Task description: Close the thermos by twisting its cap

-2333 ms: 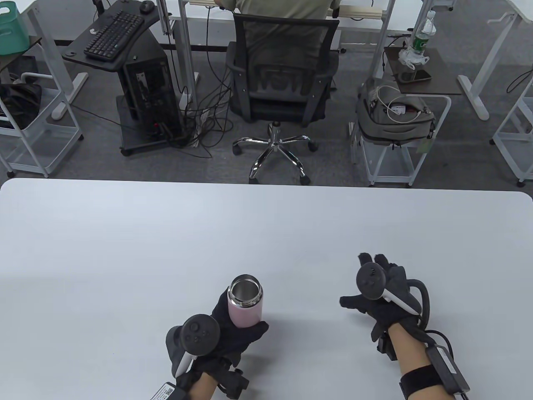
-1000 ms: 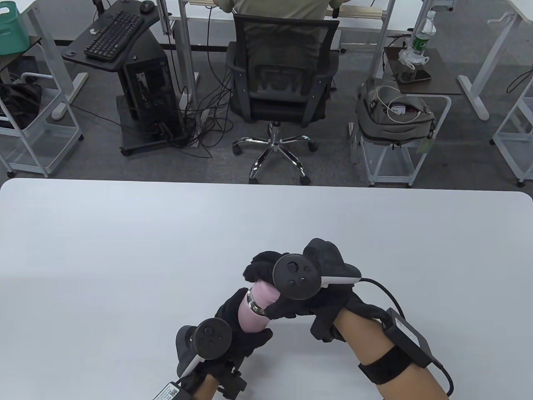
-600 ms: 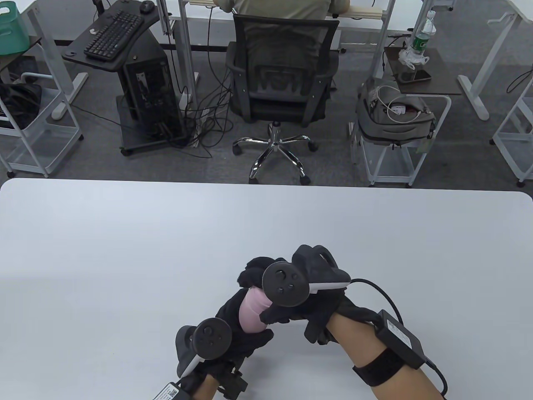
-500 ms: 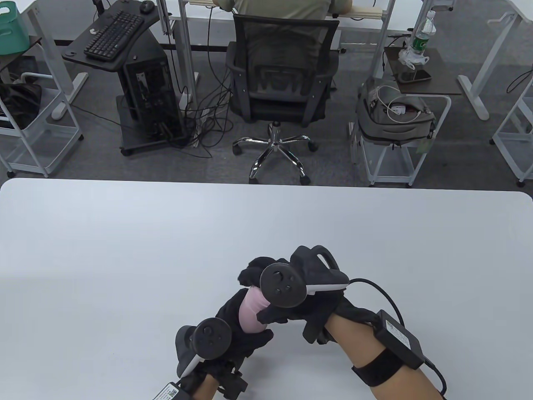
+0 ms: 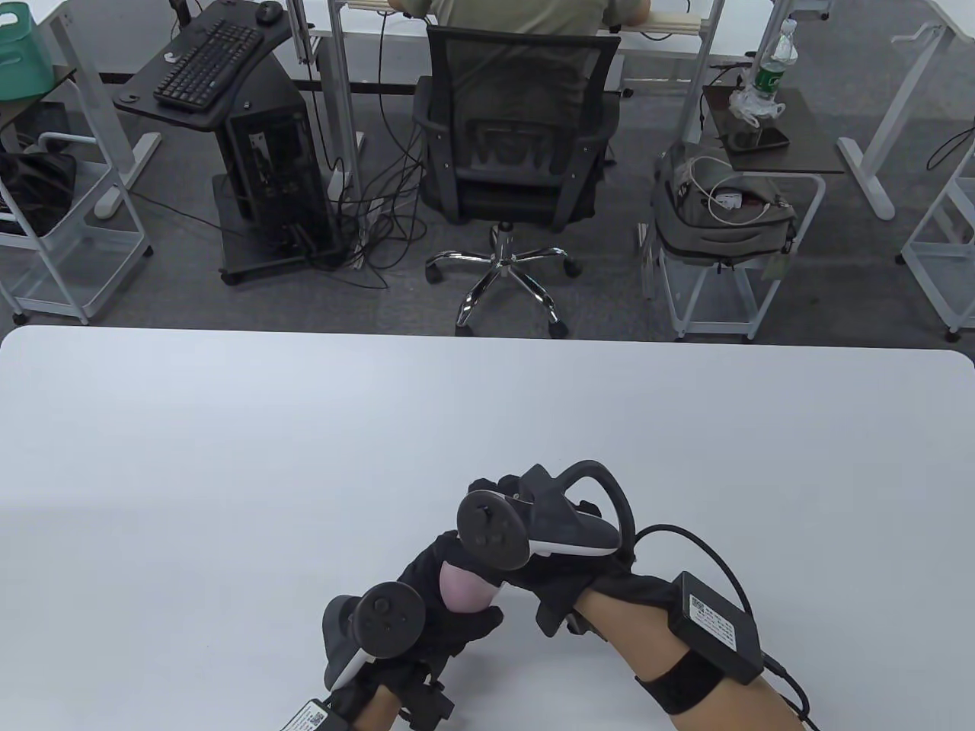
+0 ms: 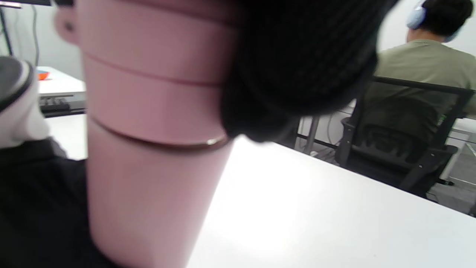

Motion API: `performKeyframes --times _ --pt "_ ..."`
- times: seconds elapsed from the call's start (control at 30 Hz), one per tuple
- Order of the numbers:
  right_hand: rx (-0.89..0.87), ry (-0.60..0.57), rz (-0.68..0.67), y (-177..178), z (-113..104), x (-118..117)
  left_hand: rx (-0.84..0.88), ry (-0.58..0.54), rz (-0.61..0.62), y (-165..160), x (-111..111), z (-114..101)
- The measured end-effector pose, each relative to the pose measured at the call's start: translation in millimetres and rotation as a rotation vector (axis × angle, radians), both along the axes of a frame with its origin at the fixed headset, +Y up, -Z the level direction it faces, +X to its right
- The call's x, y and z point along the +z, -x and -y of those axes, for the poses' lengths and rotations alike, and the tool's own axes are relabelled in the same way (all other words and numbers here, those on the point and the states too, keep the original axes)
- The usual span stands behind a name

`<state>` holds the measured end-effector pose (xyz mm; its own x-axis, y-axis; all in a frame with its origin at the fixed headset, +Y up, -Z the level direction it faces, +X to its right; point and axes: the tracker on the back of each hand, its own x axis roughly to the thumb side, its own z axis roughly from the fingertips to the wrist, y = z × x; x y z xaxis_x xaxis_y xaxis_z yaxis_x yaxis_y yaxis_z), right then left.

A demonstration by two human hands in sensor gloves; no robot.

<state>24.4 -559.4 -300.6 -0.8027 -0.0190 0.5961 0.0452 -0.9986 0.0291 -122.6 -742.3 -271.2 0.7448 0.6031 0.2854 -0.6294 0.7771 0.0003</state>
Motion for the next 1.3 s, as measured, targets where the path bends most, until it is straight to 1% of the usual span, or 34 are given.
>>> performKeyframes --times 0.07,0.13,0.17,0.2,0.27,0.33,0.43,0.6,0.67,0.73,0.83,0.93,1.1,1.2,1.3 --pt "0.016 0.022 -0.011 -1 -1 0 -0.001 0.003 -0.002 0 0 0" --pt "0.064 0.144 -0.107 -5 -5 0 -0.002 0.004 -0.014 2 -1 0" --pt "0.039 0.165 -0.159 -8 -8 0 0.006 0.006 -0.015 3 -1 0" --pt "0.003 0.161 -0.217 -10 -10 1 0.007 0.002 -0.016 4 -2 -1" --pt "0.058 0.12 -0.312 -12 -13 4 0.005 0.0 -0.021 5 -3 -1" --pt "0.135 0.079 -0.314 -10 -9 7 0.01 0.004 -0.02 6 -3 -1" --pt "0.198 0.025 -0.362 -6 -5 10 -0.005 -0.003 -0.012 5 -3 -1" --pt "0.131 0.029 -0.395 -7 -6 8 -0.005 -0.005 -0.008 4 -3 -1" --pt "0.113 0.025 -0.382 -9 -7 6 0.01 -0.002 -0.005 5 -3 -1" --pt "0.105 0.045 -0.357 -10 -7 4 0.007 -0.003 -0.007 4 -3 -2" --pt "0.073 0.053 -0.293 -10 -5 1 -0.004 -0.009 -0.012 4 -2 -2" --pt "0.037 -0.024 -0.224 -11 -2 0 -0.005 -0.01 -0.009 3 -2 -2" --pt "0.038 -0.062 -0.126 -10 1 1 -0.014 -0.013 -0.012 3 -2 -3" --pt "0.056 -0.044 -0.075 -10 2 0 -0.02 -0.012 -0.007 2 -2 -2" --pt "0.07 -0.015 -0.052 -12 3 -1 -0.025 -0.01 -0.006 1 -2 -2"
